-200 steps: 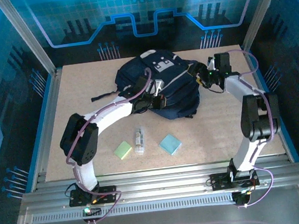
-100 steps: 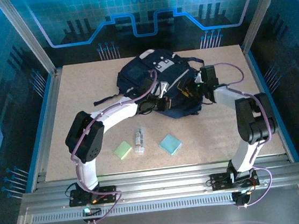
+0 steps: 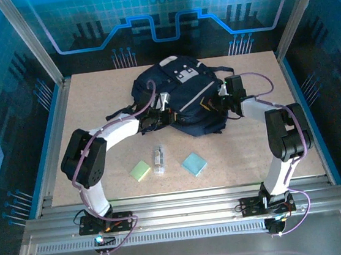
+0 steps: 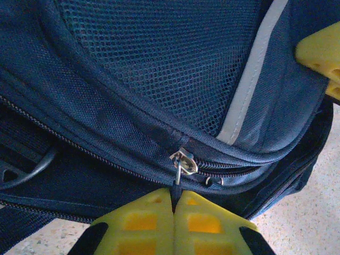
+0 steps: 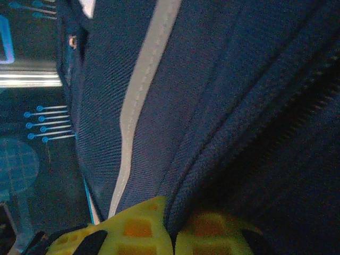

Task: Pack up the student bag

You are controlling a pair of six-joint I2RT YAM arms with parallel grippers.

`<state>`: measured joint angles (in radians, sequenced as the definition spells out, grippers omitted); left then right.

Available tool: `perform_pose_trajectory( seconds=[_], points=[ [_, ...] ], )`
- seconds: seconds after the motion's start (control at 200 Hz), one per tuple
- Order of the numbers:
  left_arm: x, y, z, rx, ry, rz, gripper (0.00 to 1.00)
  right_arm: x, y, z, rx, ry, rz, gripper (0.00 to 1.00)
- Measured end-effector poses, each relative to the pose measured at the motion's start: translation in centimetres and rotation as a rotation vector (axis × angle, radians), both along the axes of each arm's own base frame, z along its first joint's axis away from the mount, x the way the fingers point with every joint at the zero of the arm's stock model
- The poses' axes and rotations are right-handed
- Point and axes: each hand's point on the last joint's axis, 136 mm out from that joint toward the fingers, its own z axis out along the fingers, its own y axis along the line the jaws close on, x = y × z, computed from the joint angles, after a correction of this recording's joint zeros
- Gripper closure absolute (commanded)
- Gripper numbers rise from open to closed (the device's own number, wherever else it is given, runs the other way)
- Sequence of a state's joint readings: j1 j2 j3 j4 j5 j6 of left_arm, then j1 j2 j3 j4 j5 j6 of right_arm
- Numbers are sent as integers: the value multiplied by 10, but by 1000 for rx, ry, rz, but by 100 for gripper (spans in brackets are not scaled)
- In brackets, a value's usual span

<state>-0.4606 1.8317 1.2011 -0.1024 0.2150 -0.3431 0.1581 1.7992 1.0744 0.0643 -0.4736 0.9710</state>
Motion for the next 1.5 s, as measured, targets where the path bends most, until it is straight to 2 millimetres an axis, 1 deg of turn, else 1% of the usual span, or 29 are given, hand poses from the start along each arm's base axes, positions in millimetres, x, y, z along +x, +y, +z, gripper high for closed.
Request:
perform_pose_trajectory(
  seconds=[0.135,0.155,0.195,0.2,0.225,0.26,0.285,0.305,0.315,0.33,0.37,0.41,0.43,0.445,0.46,0.47,0.51,0.58,0.66,0.74,0.8,0.865,0.96,1.071,1.181,1.216,1.306,1.431,1.496],
  points=[
    [5,6,3,-37,6,13,99,3,6,11,17,-30,40,100],
    [6,6,4,-42,7,17,90,4,7,13,20,-35,48,100],
    [8,7,5,-49,7,24,67,6,9,16,24,-44,62,100],
    [8,7,5,-50,8,25,66,6,9,17,24,-45,64,99],
    [9,8,5,-52,7,36,52,7,10,18,21,-50,70,89],
    [11,16,3,-46,10,73,35,8,9,19,15,-50,74,64],
    [13,24,1,-40,17,106,26,8,8,19,8,-51,77,48],
    [14,32,-1,-33,21,132,20,8,6,19,3,-50,79,38],
    [14,35,-2,-29,23,141,18,8,6,19,0,-50,81,35],
    [14,41,-4,-24,28,163,12,7,6,19,-6,-50,86,31],
    [15,58,-9,-10,36,218,2,5,5,18,-20,-46,98,23],
    [15,72,-12,4,39,262,1,1,5,16,-39,-38,117,15],
    [14,77,-12,7,42,284,1,-2,5,15,-50,-37,128,8],
    [13,81,-13,11,41,293,1,-5,5,14,-59,-31,134,7],
    [13,83,-12,12,40,302,1,-8,5,14,-70,-27,142,1],
    [12,84,-12,16,38,306,1,-10,4,13,-81,-24,146,0],
    [9,88,-10,22,30,317,1,-19,4,14,-115,-18,168,0],
    [6,91,-2,24,8,326,1,-36,6,21,-181,-17,209,0],
    [6,93,10,12,-22,332,1,-57,11,36,-257,-40,265,0],
    [9,95,22,0,-55,341,1,-83,21,49,-329,-65,332,0],
    [10,98,26,-3,-72,350,1,-102,28,54,-380,-69,378,0],
    [10,101,27,2,-78,361,1,-123,35,53,-433,-61,425,0],
    [6,108,22,13,-71,383,1,-157,48,40,-497,-36,516,0],
    [0,112,17,15,-58,397,1,-203,64,12,-555,-8,691,0],
    [-5,112,17,14,-42,394,1,-237,70,-13,-605,5,836,0],
    [-7,112,17,12,-38,390,1,-244,70,-19,-622,9,872,0],
    [-11,111,19,6,-25,380,1,-253,73,-35,-691,3,945,0],
    [-16,112,27,-5,-30,376,1,-261,81,-55,-797,-27,1033,0],
    [-20,113,31,-9,-34,375,1,-262,81,-66,-849,-30,1061,0]
  ],
)
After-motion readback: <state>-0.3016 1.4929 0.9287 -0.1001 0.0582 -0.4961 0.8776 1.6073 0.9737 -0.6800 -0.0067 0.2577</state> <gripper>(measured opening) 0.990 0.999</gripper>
